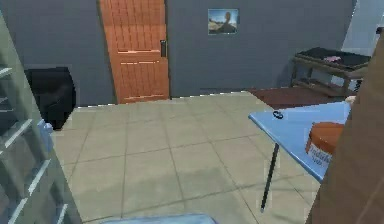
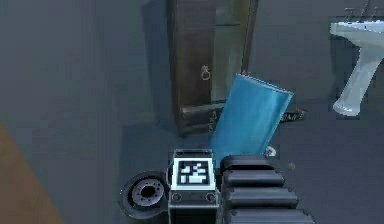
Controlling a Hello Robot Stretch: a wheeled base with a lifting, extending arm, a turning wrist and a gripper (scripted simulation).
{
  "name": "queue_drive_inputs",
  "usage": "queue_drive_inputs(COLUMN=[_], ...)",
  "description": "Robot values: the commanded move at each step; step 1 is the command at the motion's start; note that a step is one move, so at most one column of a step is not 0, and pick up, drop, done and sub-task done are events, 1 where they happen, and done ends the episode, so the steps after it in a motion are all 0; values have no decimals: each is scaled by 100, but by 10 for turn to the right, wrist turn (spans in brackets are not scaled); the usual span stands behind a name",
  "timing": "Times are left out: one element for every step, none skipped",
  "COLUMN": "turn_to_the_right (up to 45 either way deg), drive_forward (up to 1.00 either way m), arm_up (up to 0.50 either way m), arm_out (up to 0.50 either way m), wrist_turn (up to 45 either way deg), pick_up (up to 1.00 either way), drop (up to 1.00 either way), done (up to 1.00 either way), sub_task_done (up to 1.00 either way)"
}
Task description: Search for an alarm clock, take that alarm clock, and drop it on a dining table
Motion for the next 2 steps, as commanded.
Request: queue_drive_inputs(turn_to_the_right=[0,-30], drive_forward=[100,0], arm_up=[0,0], arm_out=[0,0], wrist_turn=[0,0], pick_up=[0,0], drop=[0,0], done=[0,0], sub_task_done=[0,0])
